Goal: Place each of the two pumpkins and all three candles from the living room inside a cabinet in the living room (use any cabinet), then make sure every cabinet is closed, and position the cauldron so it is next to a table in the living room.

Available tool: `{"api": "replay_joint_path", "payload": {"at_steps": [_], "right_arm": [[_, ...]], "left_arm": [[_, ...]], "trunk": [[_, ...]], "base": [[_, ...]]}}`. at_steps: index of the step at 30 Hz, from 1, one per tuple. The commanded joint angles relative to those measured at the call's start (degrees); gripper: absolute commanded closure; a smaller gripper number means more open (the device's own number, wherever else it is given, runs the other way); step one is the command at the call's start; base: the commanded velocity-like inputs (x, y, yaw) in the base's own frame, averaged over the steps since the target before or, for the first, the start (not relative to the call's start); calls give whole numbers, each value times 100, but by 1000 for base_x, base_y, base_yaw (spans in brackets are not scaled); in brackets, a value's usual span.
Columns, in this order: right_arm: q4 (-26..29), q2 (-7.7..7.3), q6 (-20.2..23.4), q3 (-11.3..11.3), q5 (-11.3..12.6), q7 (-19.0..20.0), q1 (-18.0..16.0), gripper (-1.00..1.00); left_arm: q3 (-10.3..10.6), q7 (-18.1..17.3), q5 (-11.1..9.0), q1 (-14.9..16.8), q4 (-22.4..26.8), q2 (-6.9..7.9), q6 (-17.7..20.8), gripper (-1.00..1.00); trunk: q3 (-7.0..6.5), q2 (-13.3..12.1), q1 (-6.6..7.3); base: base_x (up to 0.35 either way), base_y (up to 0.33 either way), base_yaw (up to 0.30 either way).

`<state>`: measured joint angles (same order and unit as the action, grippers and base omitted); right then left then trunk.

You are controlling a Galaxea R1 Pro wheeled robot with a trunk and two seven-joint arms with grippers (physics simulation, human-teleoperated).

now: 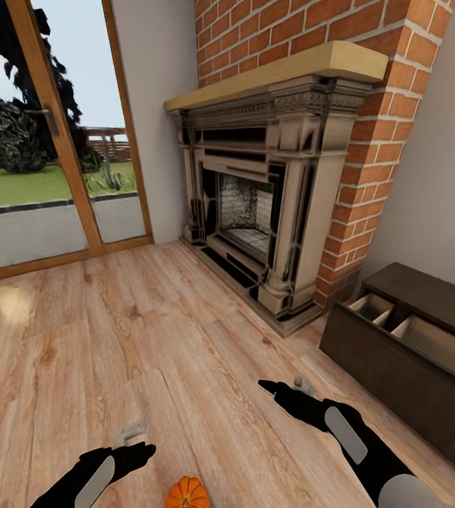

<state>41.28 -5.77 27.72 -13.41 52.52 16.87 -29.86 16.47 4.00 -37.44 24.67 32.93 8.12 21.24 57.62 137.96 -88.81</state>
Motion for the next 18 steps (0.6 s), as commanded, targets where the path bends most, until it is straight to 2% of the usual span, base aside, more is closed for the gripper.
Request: {"api": "replay_joint_path", "payload": {"at_steps": [1,5,6,7,9,12,15,18], "right_arm": [[133,-3,23,-15,17,-143,-3,-100],[1459,4,102,-23,18,-1423,-3,-100],[1651,8,109,-25,22,-1598,-3,-100],[2188,15,127,-33,46,-2100,-3,-100],[2736,25,138,-46,78,-2610,-3,-100],[3036,158,120,-63,71,-2928,-3,-100],[2828,365,103,-88,33,-3014,-3,-100],[2690,445,97,-136,19,-3019,-3,-100]], "left_arm": [[40,42,-59,3,12,10,14,-100],[35,35,-67,3,9,17,19,-100],[34,34,-68,3,7,18,20,-100],[33,23,-69,3,5,19,20,-100],[32,-56,-70,3,2,16,20,-100],[36,-343,-77,3,-4,23,35,-100],[35,-663,-76,3,-11,41,164,-100],[32,-883,-69,3,-16,49,277,-100]], "trunk": [[24,44,-22],[96,204,-109],[114,244,-131],[132,284,-153],[168,365,-197],[222,485,-263],[283,530,-292],[350,534,-299]], "base": [[0,0,0],[0,0,0],[0,0,0],[0,0,0],[0,0,0],[0,0,0],[0,0,0],[0,0,0]]}}
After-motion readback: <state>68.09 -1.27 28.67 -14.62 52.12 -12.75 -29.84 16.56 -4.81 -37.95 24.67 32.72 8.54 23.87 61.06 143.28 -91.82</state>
